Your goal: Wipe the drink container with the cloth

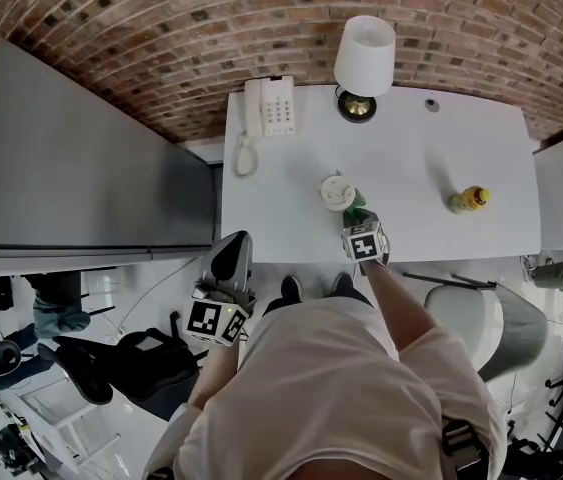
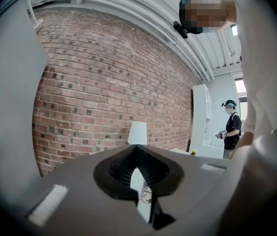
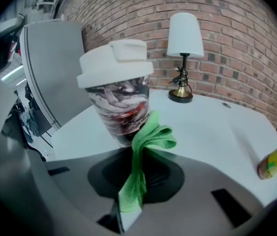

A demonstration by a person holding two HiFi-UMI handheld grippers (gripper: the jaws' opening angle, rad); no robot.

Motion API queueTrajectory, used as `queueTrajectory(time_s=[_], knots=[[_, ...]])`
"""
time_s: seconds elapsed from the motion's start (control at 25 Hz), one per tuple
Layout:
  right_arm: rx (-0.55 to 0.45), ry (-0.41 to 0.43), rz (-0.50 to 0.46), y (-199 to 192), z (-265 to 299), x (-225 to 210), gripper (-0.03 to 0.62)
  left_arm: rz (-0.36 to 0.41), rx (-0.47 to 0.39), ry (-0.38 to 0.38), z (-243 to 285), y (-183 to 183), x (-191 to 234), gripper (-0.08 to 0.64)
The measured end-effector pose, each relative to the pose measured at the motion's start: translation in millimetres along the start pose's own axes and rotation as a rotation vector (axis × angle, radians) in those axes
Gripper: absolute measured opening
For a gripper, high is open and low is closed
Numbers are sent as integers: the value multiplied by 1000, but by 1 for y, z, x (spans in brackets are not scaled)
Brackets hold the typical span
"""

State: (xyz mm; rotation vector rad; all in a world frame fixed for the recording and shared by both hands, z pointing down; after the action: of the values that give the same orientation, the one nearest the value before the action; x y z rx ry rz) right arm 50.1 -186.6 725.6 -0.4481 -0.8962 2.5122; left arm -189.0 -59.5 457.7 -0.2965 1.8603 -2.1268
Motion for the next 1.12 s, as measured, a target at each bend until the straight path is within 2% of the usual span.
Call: queueTrajectory(time_s=[0.12, 0.24, 0.84, 1.12], knots=[[-42, 9, 16, 2, -4, 2, 54, -11, -2, -10, 3, 0, -1, 9], [-27, 13, 68, 0, -16, 6, 54, -11, -13, -24, 5, 2, -3, 9], [-202, 50, 110, 33, -73, 24, 54, -16, -24, -70, 9, 0, -13, 9], [-227, 54, 149, 38, -87, 26, 54, -16, -31, -85, 11, 2, -19, 9]])
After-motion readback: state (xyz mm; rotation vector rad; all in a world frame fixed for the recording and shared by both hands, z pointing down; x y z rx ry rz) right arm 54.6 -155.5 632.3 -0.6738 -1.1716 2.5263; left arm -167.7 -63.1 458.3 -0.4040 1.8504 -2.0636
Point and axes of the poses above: the fingertips, and each gripper's own axes: z forward along the fingers, x to its left, y out of its top, the point moved 6 cm from there along -z, backward along the fingers, and after that the axes turned 9 degrees about z, right-handed, at the moved point
